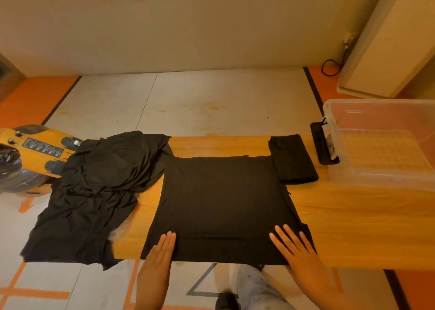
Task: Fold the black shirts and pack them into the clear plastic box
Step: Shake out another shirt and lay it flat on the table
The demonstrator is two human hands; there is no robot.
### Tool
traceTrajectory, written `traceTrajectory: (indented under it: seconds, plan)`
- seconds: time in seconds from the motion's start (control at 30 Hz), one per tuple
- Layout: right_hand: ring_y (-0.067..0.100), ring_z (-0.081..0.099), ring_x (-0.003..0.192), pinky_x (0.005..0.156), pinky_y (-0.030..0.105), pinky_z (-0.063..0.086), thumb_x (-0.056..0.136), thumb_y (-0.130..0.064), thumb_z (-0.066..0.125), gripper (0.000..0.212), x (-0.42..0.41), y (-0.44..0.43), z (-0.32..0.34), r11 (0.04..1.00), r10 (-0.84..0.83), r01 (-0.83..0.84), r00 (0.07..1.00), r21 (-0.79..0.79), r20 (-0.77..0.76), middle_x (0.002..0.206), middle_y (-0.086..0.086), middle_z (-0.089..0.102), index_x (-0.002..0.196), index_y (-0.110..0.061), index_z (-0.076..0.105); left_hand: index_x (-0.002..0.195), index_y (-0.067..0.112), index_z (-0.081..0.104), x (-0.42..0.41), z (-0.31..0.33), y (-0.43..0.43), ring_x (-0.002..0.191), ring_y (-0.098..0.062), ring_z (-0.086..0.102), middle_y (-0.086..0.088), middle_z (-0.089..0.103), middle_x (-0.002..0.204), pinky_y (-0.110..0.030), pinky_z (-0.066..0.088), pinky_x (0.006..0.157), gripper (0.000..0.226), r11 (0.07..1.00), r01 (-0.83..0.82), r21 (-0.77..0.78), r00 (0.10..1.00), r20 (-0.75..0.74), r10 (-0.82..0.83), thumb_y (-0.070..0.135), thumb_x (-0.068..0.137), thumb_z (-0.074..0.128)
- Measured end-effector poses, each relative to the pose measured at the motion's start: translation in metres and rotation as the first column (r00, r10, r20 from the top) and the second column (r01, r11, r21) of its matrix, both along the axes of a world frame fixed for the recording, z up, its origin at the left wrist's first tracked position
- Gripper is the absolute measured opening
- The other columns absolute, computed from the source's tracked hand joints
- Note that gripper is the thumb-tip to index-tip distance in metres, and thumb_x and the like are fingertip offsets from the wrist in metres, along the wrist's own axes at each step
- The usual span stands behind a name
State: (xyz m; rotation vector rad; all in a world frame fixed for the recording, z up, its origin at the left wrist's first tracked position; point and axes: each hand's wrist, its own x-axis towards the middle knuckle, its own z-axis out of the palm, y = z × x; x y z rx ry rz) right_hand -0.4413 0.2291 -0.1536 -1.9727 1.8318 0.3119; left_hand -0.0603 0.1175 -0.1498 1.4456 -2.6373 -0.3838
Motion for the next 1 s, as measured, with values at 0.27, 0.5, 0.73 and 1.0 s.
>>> traceTrajectory:
  seconds: [0.27,0.5,0.73,1.0]
  plan:
    - [0.020,0.000,0.149,0.116,0.038,0.002,0.028,0.010,0.083,0.153,-0.002,0.028,-0.018,0.987,0.035,-0.043,0.998,-0.157,-0.058,0.162,0.000,0.000,0.154,-0.026,0.005,0.133,0.016,0.049,0.015,0.005,0.016,0.102,-0.012,0.068,-0.006,0.066,0.123,-0.019,0.054,0.072,0.112,0.995,-0.059,0.079,0.997,-0.039,0.062,-0.022,0.033,0.083]
    - [0.001,0.024,0.142,0.112,0.013,0.012,0.078,-0.016,0.076,0.107,-0.009,0.023,0.033,0.953,-0.205,0.232,0.968,-0.195,0.147,0.153,-0.009,0.034,0.145,-0.039,-0.004,0.140,0.031,0.041,0.019,0.041,0.003,0.121,-0.018,0.058,0.000,0.054,0.137,-0.027,0.045,0.099,0.055,0.981,-0.150,0.125,0.987,-0.030,0.155,0.005,0.094,0.056]
    - [0.009,0.058,0.115,0.092,0.020,0.045,0.096,-0.012,0.053,0.042,-0.022,-0.038,0.119,0.833,-0.382,0.466,0.874,-0.298,0.300,0.129,-0.004,0.061,0.135,-0.028,0.050,0.121,0.017,0.064,0.018,0.112,-0.056,0.094,-0.023,0.067,-0.005,0.069,0.110,-0.025,0.049,0.076,0.030,0.974,-0.214,-0.073,0.948,-0.255,0.189,0.010,0.095,0.051]
    - [-0.002,0.058,0.084,0.075,0.011,0.045,0.093,-0.009,0.058,0.026,-0.040,-0.098,0.239,0.554,-0.191,0.655,0.700,-0.514,0.688,0.098,-0.007,0.066,0.110,-0.027,0.066,0.107,0.030,0.056,0.001,0.233,-0.124,0.074,0.002,0.057,0.000,0.063,0.090,-0.012,0.043,0.064,0.026,0.881,-0.374,-0.288,0.805,-0.572,0.155,0.006,0.098,0.050]
